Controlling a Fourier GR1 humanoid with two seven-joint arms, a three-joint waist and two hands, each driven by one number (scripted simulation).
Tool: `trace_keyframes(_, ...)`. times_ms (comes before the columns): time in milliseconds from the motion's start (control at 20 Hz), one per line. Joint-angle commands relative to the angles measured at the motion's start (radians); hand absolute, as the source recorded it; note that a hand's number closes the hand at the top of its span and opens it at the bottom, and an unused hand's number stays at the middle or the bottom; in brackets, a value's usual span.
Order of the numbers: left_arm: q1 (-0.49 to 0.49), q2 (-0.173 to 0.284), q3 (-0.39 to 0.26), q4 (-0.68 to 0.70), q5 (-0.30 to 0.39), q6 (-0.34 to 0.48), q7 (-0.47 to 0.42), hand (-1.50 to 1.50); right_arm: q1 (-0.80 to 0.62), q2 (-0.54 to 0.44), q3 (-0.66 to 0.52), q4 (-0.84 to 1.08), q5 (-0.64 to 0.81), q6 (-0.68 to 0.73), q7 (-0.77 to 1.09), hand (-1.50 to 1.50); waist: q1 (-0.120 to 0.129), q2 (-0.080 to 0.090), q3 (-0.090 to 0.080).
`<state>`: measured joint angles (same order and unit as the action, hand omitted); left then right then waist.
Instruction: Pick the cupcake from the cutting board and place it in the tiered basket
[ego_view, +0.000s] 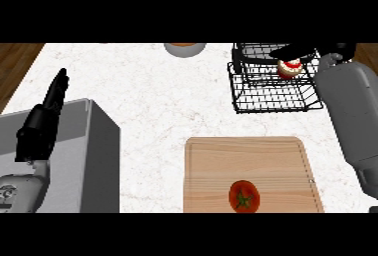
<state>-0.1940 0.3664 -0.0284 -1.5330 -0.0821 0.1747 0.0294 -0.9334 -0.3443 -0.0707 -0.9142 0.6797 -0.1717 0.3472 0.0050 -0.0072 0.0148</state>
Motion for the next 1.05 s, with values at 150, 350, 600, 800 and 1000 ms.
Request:
trace_keyframes(150,0.090,0.020,0.027,0.041,0.034,-0.051,0.047,0.00,0.018,-0.083,-0.078,-0.130,-0.044,0.015,0.056,-1.50,-0.012,0.002,-0.015)
trace_keyframes(350,0.106,-0.004,0.029,0.058,0.017,-0.022,0.017,0.00,0.043,-0.146,-0.163,-0.195,-0.127,0.108,0.161,-1.50,-0.025,-0.001,-0.016)
trace_keyframes(600,0.069,-0.009,0.042,0.084,0.004,-0.007,0.023,0.00,0.226,-0.228,-0.266,-0.324,-0.277,0.244,0.115,-1.50,-0.052,-0.001,-0.015)
trace_keyframes(800,0.112,0.023,0.056,-0.021,0.033,-0.037,0.096,0.00,0.365,-0.313,-0.379,-0.406,-0.389,0.340,0.065,-1.50,-0.045,-0.006,-0.014)
trace_keyframes(1000,0.133,-0.023,0.026,0.027,-0.008,-0.006,0.021,0.00,0.485,-0.323,-0.486,-0.476,-0.500,0.391,-0.010,-1.50,-0.044,-0.001,-0.015)
